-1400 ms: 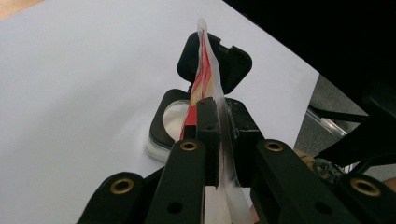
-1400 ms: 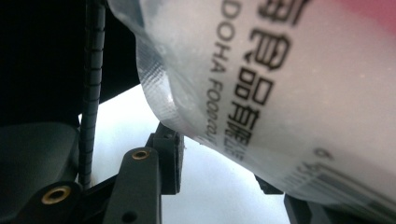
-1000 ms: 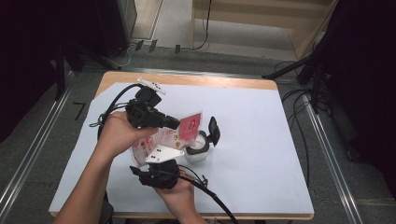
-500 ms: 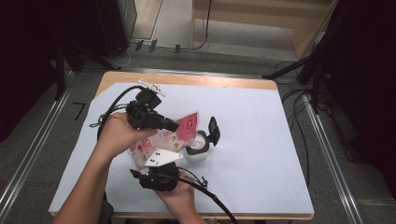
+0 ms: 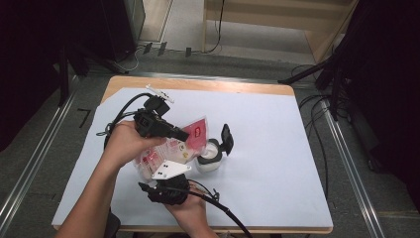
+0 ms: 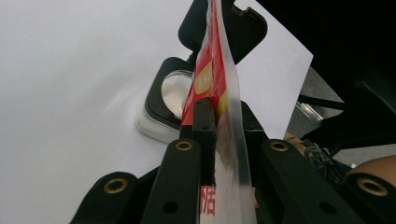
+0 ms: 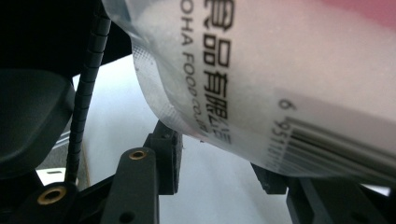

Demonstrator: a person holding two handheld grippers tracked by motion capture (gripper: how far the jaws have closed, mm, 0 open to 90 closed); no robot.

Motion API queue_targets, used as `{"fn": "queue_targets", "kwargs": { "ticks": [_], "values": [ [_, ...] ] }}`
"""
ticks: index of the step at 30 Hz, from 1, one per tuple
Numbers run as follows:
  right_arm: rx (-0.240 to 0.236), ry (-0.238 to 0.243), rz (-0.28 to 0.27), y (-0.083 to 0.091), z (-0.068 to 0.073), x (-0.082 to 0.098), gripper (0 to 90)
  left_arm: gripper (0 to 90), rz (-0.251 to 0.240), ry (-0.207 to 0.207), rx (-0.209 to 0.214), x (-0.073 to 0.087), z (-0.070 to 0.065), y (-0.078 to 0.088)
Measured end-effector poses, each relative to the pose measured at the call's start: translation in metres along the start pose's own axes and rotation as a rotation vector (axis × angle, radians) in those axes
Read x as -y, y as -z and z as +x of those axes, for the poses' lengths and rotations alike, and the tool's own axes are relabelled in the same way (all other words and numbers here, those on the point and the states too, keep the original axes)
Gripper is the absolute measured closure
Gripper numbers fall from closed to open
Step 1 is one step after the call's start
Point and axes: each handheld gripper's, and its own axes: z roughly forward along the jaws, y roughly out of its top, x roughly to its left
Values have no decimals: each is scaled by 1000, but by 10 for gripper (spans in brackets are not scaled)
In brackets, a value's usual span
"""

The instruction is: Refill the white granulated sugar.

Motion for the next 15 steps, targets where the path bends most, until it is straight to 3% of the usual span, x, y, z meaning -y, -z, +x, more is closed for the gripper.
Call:
{"fn": "queue_targets", "kwargs": {
  "ticks": [15],
  "values": [
    [0, 22, 32, -5, 0, 7, 581, 828, 16, 30, 56, 2, 12, -10]
  ]
}}
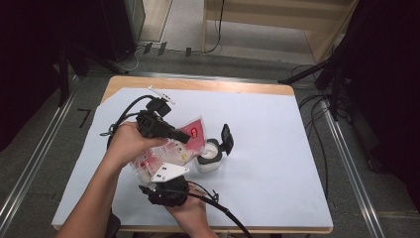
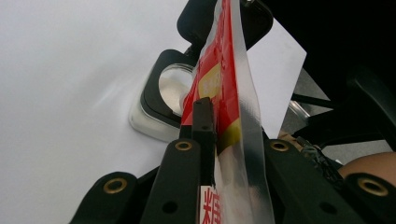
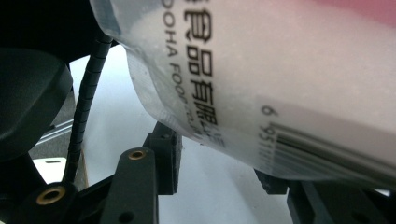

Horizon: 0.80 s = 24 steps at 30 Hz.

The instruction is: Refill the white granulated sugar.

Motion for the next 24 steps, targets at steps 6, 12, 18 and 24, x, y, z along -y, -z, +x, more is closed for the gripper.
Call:
{"fn": "queue_targets", "kwargs": {
  "ticks": [6, 12, 18, 24],
  "values": [
    [-20, -12, 10, -2, -1, 2, 577, 865, -1, 8, 7, 2, 6, 0],
    [-29, -18, 12, -3, -1, 2, 576, 893, 8, 6, -5, 3, 3, 0],
    [-33, -19, 12, -2, -2, 1, 575, 900, -12, -17, -15, 3, -3, 4],
    [-21, -13, -12, 3, -3, -1, 570, 900, -71, -20, -2, 6, -7, 19]
  ]
}}
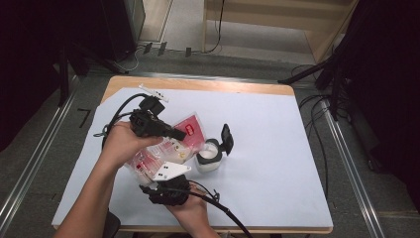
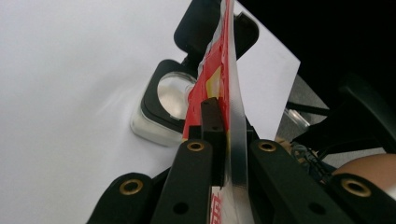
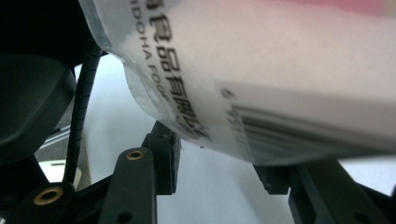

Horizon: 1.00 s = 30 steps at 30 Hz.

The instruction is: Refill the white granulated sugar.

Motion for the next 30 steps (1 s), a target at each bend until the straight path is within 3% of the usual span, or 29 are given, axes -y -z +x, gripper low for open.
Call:
{"fn": "queue_targets", "kwargs": {
  "ticks": [5, 11, 20, 25, 30],
  "values": [
    [15, -14, -24, 3, -1, -2, 564, 900, -50, -6, 3, 1, 0, 11],
    [38, -46, -46, 7, -8, -1, 573, 900, -116, 4, 39, 3, -1, 21],
    [64, -100, -75, 15, -19, 1, 590, 900, -200, -13, 22, 5, 0, 34],
    [50, -112, -63, 16, -23, 0, 589, 900, -211, -10, 11, 6, 3, 36],
    [39, -122, -42, 17, -28, 0, 579, 900, -262, 2, -11, 9, 6, 44]
  ]
}}
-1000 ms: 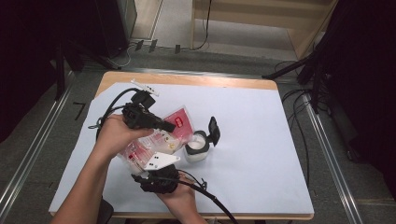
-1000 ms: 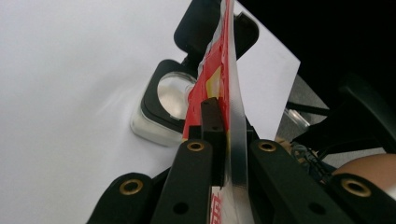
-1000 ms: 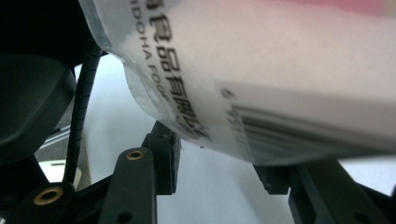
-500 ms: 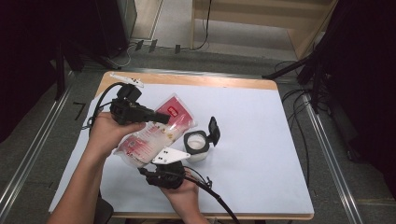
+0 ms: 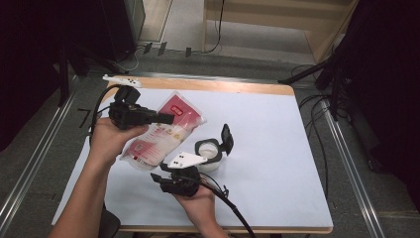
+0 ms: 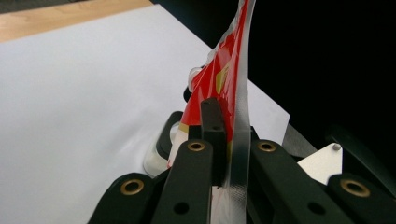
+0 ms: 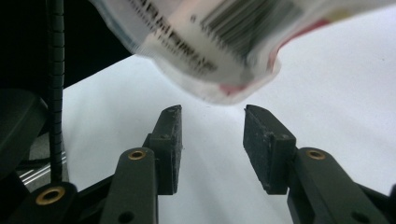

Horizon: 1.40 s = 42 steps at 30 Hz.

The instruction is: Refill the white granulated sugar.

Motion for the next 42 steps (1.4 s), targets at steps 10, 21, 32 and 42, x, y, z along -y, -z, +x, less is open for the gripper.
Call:
{"fn": "queue_targets", "kwargs": {
  "ticks": [10, 21, 32, 42],
  "values": [
    [-49, 3, 20, 7, -8, -7, 577, 900, -63, 11, -49, 2, 12, 5],
    [-111, 40, 49, 14, -16, -10, 561, 900, -79, 37, -50, 3, 36, -9],
    [-143, 22, 37, 39, -36, -8, 556, 900, -92, 63, -80, 9, 67, -28],
    [-77, 71, 73, 69, -49, -4, 531, 900, -111, 72, -84, 11, 87, -45]
  ]
}}
